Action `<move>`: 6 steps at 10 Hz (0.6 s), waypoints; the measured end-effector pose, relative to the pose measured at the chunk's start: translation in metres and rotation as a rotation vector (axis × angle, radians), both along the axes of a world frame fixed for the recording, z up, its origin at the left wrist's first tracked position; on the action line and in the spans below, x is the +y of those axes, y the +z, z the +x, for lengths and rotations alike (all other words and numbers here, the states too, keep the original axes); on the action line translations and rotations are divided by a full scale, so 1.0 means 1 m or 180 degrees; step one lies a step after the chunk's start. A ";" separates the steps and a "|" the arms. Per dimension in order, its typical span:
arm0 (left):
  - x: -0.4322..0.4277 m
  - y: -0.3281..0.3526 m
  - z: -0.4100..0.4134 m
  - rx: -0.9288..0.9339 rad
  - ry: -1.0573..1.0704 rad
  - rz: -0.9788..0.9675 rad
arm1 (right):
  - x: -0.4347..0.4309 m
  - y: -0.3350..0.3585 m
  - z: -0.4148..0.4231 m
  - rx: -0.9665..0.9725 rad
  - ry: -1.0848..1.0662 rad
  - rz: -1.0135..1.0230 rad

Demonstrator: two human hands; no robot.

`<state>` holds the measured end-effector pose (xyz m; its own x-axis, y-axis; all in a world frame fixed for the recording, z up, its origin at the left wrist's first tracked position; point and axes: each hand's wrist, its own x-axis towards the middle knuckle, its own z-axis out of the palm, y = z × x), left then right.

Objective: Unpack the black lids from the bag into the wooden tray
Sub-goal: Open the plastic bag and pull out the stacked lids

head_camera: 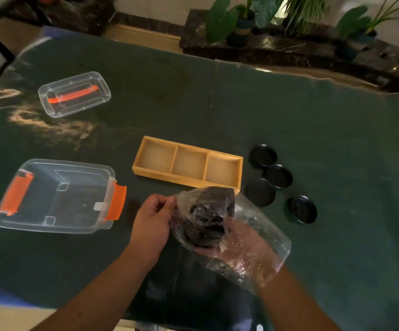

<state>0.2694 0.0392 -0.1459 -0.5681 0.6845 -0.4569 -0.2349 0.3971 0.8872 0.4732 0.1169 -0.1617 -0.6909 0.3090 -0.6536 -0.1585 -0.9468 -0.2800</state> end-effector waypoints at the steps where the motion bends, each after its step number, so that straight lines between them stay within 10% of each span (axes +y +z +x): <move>1: 0.000 -0.002 -0.004 -0.0184 0.0355 -0.0046 | 0.009 0.008 0.000 -0.0372 0.0187 0.0200; 5: -0.026 -0.012 -0.028 0.1726 -0.0446 -0.0746 | 0.044 0.012 0.075 -0.0978 -0.1346 0.0655; 6: -0.026 -0.012 -0.024 0.2194 -0.0662 -0.0859 | 0.063 0.045 0.060 -0.1923 -0.1152 0.1949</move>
<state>0.2449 0.0131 -0.1579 -0.6568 0.7235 -0.2127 0.4392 0.5963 0.6719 0.5336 0.1796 -0.1168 -0.0811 0.8486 -0.5228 -0.0797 -0.5284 -0.8452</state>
